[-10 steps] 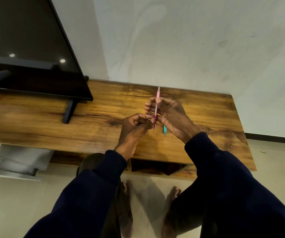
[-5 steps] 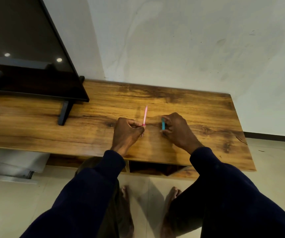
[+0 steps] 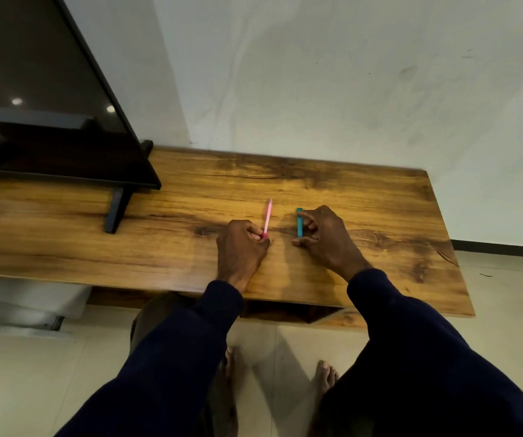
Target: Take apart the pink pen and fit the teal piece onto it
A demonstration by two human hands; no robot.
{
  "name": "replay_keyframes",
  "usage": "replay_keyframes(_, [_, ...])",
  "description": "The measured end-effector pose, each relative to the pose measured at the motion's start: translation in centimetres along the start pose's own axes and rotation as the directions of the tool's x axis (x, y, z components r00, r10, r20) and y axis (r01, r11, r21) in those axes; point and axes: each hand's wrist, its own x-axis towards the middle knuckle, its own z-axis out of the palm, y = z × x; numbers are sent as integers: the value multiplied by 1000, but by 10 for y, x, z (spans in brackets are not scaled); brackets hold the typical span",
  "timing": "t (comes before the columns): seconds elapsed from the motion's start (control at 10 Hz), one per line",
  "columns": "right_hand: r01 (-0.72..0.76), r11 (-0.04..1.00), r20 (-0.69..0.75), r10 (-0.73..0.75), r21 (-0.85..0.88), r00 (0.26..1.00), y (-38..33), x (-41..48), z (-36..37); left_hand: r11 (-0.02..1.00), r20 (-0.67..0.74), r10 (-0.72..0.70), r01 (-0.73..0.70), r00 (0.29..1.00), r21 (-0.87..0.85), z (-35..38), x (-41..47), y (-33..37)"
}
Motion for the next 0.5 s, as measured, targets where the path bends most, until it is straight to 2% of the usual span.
replay_keyframes(0.3, [26,999,33,-25,-21,999,6,12,3,997,-32,59,-57,998,59,12,21,5])
replay_keyframes(0.5, [45,998,60,-46,34,997,3,15,-6,1000,-34,9,-10,999,-20,11,30,20])
